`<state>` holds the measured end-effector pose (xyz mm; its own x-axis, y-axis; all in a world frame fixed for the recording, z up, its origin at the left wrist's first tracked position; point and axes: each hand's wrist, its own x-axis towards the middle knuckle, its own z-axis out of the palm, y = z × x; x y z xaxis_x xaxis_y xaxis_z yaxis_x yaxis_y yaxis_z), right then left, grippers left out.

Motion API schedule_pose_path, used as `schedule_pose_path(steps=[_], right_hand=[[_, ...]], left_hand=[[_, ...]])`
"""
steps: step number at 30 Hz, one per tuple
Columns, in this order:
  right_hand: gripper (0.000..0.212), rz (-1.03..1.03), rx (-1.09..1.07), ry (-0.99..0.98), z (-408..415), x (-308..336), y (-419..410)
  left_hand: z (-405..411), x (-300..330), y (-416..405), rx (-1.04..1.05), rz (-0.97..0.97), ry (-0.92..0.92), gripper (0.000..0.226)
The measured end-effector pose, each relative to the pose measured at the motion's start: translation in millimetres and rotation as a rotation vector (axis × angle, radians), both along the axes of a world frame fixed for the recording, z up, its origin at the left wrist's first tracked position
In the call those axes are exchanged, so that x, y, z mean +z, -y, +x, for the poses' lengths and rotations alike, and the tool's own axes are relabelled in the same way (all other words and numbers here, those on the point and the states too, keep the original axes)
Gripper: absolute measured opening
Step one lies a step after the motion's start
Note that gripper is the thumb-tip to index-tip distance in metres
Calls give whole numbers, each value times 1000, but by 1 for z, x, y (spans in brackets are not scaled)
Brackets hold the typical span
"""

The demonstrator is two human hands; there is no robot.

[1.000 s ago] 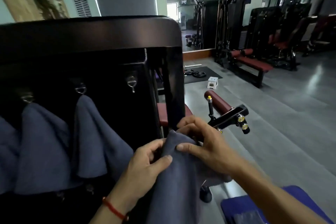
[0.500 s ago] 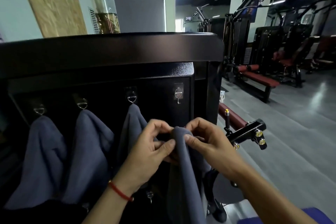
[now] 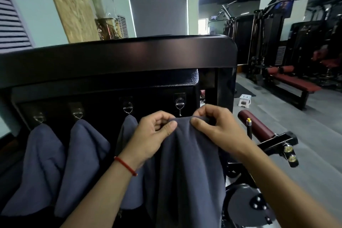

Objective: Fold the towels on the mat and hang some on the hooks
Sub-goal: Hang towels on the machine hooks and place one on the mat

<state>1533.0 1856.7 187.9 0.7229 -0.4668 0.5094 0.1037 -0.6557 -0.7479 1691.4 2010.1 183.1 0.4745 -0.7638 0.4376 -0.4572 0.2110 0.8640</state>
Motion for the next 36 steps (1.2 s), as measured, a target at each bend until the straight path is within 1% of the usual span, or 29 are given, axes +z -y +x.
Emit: schedule_pose_path(steps=[1,2,4,5,7,9,11,13,15,16,18,19,21,23,24,25,26,27,28,30,31,32,34,36], right_hand=[[6,-51,-62,22,7,3,5],[8,-99,-119,58,15,6,9],[16,-174,-194,141,30,3,19],[17,-213,-216,174,38,-2,23],[14,-311,-271,209,49,-20,28],[7,-350,-348,233,54,-40,25],[5,-311,-395,273,56,-53,19],[6,-263,-412,275,57,-62,11],[13,-215,-387,262,58,-70,7],[17,-223,-387,257,57,-75,6],[23,-349,-466,200,54,-85,2],[25,-396,-504,166,52,-89,0],[28,-364,-486,116,47,-98,-2],[28,-191,-347,103,41,-108,-5],[26,-52,-259,108,37,-110,-9],[23,85,-175,112,32,-111,-12],[21,174,-109,112,27,-112,-15],[21,184,-76,98,24,-114,-17],[22,153,-88,67,21,-117,-18],[24,-26,-220,-25,16,-124,-17],[28,-78,-280,-54,14,-125,-17],[31,-63,-288,-44,10,-125,-18],[35,88,-172,33,5,-120,-24],[39,191,-80,30,4,-119,-30]], left_hand=[[0,-1,9,99,-30,9,6],[1,-1,17,215,-54,58,9],[-1,-3,31,449,-78,212,10],[-3,-4,36,544,-92,261,12],[-7,-13,44,659,-139,327,15],[-10,-26,50,716,-203,409,10],[-11,-37,52,761,-248,451,7],[-12,-48,51,782,-247,485,12],[-14,-59,49,778,-195,559,20],[-16,-65,46,783,-144,621,25],[-22,-77,40,790,-44,717,36],[-25,-82,36,782,-18,710,40],[-33,-92,32,758,13,646,45],[-42,-102,26,718,36,596,48],[-47,-106,23,687,37,546,48],[-52,-107,18,644,46,463,47],[-58,-107,13,600,62,379,45],[-60,-109,8,570,83,322,44],[-61,-113,2,548,104,277,45],[-62,-116,-7,548,158,255,42],[-63,-116,-11,564,184,272,40],[-64,-115,-13,585,201,289,40],[-67,-110,-15,600,172,336,47],[-72,-107,-13,569,149,352,53]])
